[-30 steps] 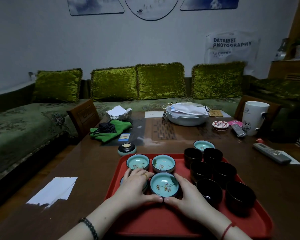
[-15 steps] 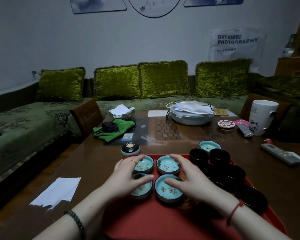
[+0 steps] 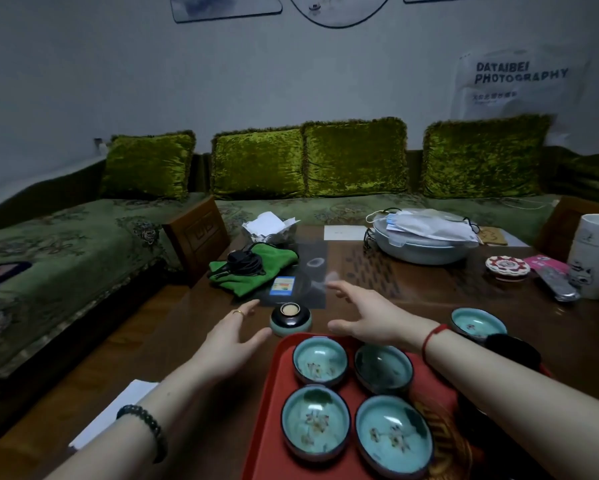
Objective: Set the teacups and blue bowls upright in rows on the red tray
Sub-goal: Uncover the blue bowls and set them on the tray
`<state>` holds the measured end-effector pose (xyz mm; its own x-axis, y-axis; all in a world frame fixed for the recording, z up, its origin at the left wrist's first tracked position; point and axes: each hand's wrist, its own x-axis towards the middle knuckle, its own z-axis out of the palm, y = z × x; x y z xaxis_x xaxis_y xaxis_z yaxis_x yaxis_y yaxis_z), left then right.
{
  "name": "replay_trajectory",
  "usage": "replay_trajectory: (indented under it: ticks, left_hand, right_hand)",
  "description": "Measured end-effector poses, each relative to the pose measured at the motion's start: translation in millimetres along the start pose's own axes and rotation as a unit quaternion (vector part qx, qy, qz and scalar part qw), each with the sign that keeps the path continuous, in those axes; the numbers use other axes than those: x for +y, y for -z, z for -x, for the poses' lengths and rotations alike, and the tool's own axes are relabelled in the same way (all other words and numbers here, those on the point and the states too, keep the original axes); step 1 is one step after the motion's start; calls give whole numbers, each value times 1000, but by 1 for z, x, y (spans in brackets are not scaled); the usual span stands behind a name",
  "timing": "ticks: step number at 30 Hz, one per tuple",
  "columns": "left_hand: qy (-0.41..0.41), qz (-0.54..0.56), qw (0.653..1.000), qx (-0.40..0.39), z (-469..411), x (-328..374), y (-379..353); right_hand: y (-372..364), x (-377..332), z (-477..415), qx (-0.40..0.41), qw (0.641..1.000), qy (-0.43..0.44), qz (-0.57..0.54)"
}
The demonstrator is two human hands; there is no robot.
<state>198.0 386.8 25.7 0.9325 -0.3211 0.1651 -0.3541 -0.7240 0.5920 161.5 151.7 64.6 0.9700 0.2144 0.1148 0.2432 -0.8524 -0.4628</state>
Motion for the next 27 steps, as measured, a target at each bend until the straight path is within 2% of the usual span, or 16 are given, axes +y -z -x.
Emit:
replay_trajectory:
  ticks: [12, 16, 27]
  left_hand:
    - [-22, -61, 996, -63, -60, -37, -37]
    - [-33, -51, 997, -48, -70, -41, -49]
    - [-57, 26, 998, 32, -67, -35, -39]
  right_hand:
    - [-41, 31, -91, -109, 990, 20, 82]
    - [-51, 38, -103, -136, 989, 27, 53]
    - [-45, 36, -101, -78, 993, 68, -57]
